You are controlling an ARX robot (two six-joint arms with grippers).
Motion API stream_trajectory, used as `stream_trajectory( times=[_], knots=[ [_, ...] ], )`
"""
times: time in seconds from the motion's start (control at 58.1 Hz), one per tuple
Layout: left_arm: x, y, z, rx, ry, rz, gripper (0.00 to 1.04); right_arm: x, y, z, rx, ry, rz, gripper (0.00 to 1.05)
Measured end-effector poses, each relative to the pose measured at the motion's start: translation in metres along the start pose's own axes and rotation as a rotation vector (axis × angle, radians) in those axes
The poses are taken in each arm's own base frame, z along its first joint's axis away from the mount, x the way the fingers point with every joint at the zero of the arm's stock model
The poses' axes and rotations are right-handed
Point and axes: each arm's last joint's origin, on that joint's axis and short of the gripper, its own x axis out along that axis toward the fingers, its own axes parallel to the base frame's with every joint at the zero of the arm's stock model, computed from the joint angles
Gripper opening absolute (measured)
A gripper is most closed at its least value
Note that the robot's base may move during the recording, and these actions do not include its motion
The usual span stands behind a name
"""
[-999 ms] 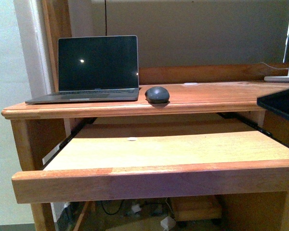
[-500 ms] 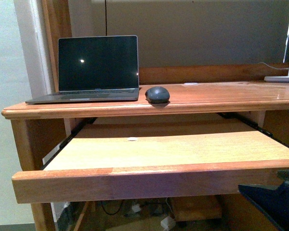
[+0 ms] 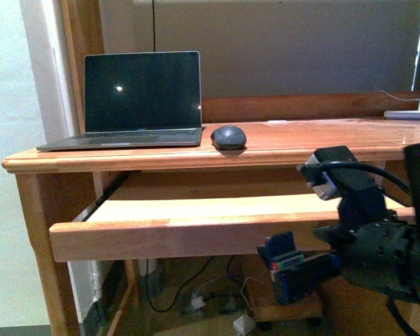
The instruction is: Place mouse
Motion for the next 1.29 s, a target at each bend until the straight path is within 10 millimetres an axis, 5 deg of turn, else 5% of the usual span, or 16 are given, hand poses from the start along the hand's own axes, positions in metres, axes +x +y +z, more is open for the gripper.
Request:
stream_trajectory(
  times=[0.706,1.016,1.292],
  knots=[
    [0.0,0.0,0.0,0.0,0.0,0.0,0.97,0.114,0.03,0.025,0.026,-0.021,-0.161,0.98],
    [0.0,0.0,0.0,0.0,0.0,0.0,0.97,0.145,0.04,0.033,0.036,-0.037,-0.187,0.98],
    [0.0,0.0,0.0,0.0,0.0,0.0,0.97,0.153,0.051,0.033,0.069,-0.051,-0.184,0.98]
  ],
)
